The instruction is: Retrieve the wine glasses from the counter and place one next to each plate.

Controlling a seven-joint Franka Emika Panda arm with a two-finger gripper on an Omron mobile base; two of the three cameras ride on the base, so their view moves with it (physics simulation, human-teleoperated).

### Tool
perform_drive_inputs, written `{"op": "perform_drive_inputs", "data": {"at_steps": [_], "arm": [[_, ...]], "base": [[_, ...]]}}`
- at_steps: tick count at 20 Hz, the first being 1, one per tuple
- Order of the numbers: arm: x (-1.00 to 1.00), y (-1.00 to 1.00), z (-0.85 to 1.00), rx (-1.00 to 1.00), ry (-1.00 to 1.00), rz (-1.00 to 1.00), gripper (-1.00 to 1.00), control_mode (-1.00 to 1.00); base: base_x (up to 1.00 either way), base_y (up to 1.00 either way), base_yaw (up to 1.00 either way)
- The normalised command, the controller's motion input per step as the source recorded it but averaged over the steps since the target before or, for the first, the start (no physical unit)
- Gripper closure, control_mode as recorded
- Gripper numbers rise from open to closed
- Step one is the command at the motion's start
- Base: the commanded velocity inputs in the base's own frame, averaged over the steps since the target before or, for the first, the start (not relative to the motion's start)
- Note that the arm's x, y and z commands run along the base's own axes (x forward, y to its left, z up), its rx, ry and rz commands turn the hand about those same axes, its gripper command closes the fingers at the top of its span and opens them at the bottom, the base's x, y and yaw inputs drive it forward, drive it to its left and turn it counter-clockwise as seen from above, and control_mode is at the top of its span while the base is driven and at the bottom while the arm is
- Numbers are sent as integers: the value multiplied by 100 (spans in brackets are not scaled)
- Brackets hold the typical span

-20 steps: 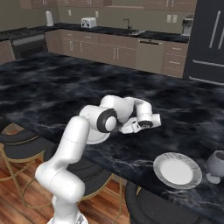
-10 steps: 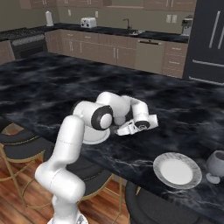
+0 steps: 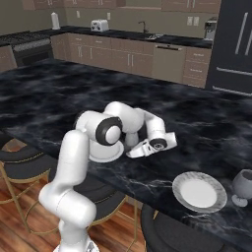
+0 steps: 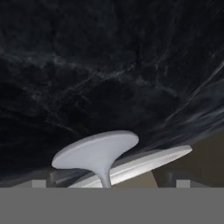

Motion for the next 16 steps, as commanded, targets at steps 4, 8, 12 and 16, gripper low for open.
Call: {"op": "perform_drive_inputs", "data": {"at_steps": [4,8,12,16], "arm": [[-4,-1,-4,0,-11,-11,-100,-100],[0,-15,0,0,-11,-13,-100,-100],[12,-30,0,0,-5,-8,-100,-100],[3,-49,0,0,0,0,-100,-100]], "base": [[0,0,0],[0,0,0],[0,0,0],[0,0,0]]}}
